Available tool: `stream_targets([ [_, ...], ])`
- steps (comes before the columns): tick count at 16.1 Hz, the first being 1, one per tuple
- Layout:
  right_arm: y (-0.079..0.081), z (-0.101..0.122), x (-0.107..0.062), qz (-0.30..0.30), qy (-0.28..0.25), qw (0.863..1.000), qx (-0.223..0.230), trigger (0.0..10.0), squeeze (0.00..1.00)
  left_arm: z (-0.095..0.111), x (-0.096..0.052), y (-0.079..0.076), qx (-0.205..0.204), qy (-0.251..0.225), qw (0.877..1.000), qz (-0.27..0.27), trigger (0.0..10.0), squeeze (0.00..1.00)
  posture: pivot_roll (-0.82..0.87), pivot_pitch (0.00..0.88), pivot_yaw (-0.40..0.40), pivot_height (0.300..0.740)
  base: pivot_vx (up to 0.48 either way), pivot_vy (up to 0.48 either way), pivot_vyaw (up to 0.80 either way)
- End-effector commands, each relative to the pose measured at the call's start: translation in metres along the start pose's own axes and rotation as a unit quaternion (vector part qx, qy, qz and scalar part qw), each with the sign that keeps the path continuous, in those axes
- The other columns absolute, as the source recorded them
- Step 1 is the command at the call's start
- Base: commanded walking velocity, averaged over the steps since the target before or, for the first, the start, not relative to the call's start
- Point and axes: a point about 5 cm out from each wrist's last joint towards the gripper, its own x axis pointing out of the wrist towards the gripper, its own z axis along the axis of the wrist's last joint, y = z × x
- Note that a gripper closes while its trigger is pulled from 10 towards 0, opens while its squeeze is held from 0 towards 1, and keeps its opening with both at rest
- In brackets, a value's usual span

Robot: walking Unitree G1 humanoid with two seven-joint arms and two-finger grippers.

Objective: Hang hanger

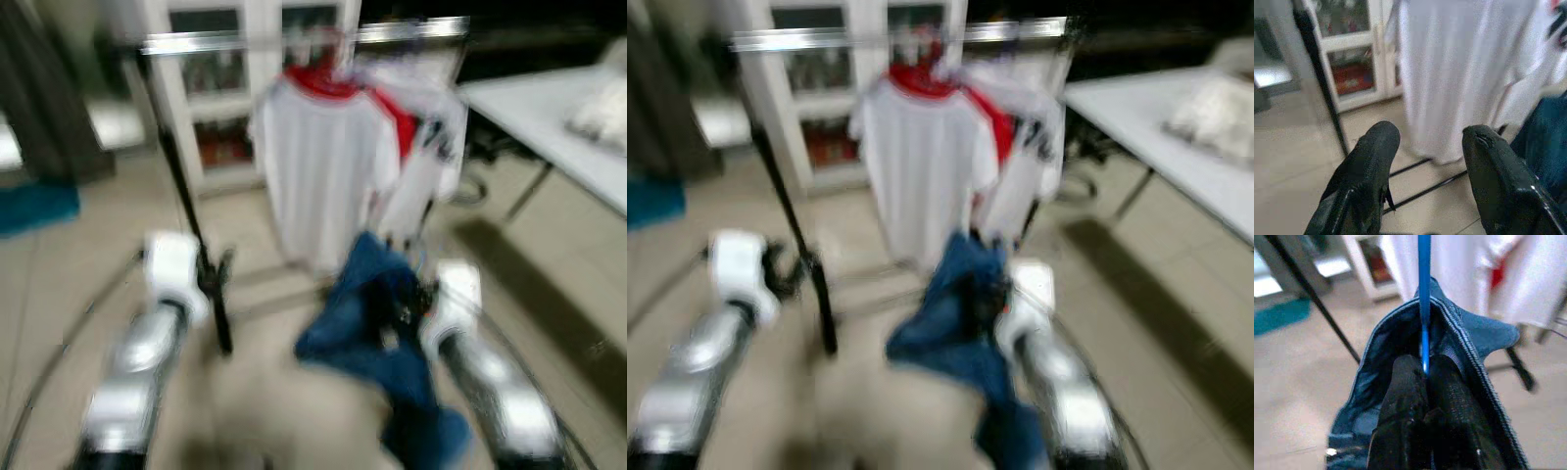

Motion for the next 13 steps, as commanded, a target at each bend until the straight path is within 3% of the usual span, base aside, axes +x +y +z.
stream_targets([
  [1,-0.012,0.006,-0.005,-0.018,-0.015,1.000,-0.009,10.0,0.00,0.005,0.004,-0.008,0.002,-0.011,1.000,-0.013,10.0,0.00,0.06,0.000,-0.022,0.740,0.401,0.000,0.80],
  [3,-0.012,0.010,-0.005,-0.022,-0.030,0.999,0.003,10.0,0.00,0.013,0.007,-0.010,0.009,-0.021,0.999,-0.029,10.0,0.00,0.06,0.000,-0.020,0.740,0.398,0.000,0.80],
  [8,-0.006,0.011,0.000,-0.014,-0.037,0.999,-0.019,10.0,0.00,0.013,0.007,-0.011,0.030,-0.019,0.999,-0.041,10.0,0.00,0.08,0.000,-0.019,0.740,0.402,0.000,0.80],
  [13,-0.013,0.023,-0.005,-0.064,-0.071,0.995,-0.032,10.0,0.00,0.014,0.002,-0.014,0.043,-0.025,0.997,-0.063,10.0,0.00,0.09,0.000,-0.046,0.740,0.400,0.000,0.00],
])
